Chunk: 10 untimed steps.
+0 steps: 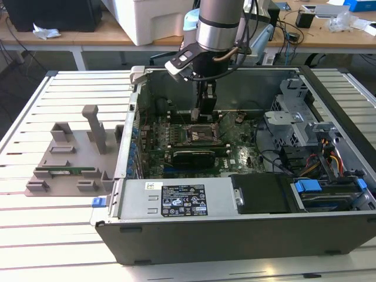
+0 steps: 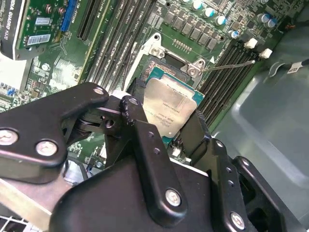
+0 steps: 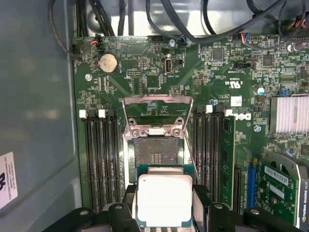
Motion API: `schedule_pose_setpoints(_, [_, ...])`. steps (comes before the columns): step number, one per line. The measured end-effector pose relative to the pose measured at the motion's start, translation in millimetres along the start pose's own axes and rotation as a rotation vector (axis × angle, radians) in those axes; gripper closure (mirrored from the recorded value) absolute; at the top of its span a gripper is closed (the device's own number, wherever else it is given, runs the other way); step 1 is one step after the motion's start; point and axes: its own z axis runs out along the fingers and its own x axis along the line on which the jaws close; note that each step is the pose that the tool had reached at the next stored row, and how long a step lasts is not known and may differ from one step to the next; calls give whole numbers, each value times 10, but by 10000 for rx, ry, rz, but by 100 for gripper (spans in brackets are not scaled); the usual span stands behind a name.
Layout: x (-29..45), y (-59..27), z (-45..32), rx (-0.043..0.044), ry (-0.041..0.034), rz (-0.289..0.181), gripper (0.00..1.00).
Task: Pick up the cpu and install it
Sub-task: 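Place the cpu into insertion slot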
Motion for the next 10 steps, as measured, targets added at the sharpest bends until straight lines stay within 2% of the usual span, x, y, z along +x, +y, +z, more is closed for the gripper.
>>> schedule_pose_setpoints(2, [0, 1, 6, -7, -32, -293, 45])
schedule_pose_setpoints(4, [1, 3, 22, -23, -100, -953, 45])
schedule_pose_setpoints(5, [3, 12, 52, -23, -151, -981, 45])
schedule_pose_setpoints(6, [5, 16, 68, -22, -166, -979, 45])
schedule_pose_setpoints(10, [8, 31, 182, -15, -187, -972, 45])
